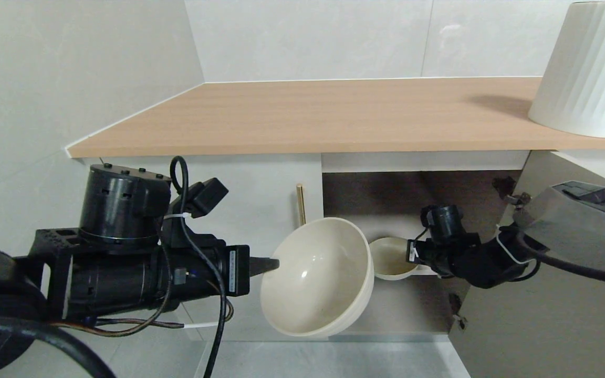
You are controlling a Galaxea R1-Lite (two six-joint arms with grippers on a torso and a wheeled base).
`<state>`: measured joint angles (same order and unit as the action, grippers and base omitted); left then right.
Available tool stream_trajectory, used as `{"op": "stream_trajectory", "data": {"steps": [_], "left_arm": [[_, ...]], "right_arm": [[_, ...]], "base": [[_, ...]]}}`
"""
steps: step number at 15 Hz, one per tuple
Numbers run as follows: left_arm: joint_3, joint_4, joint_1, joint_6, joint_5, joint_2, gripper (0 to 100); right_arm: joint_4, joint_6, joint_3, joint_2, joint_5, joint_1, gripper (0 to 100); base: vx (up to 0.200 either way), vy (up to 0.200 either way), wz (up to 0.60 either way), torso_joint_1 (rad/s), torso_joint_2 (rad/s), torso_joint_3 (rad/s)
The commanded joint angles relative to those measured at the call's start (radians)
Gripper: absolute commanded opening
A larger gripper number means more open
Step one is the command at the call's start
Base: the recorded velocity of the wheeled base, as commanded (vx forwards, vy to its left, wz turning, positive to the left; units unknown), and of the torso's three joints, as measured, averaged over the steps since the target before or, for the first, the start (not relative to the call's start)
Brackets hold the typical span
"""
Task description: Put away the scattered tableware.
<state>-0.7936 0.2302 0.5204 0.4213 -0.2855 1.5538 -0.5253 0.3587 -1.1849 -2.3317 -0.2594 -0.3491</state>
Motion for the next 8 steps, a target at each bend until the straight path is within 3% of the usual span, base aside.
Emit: {"op": "stream_trajectory", "data": {"steps": [1,8], "left_arm": [[-0.001,0.000,0.003,0.001,0.000,0.023,0],[0.001,-0.002,0.023,-0.032,0.052,0.051,0]], "right_arm": [[-0.009,0.000,-0.055,-0.086,-0.034,0.012,0],[-0.010,0.002,-0.167,-0.167,-0.097,0.044,0]], "base": [[0.000,0.000,0.00,0.000,0.00,0.000],[0.000,0.000,0.00,0.000,0.00,0.000]]}}
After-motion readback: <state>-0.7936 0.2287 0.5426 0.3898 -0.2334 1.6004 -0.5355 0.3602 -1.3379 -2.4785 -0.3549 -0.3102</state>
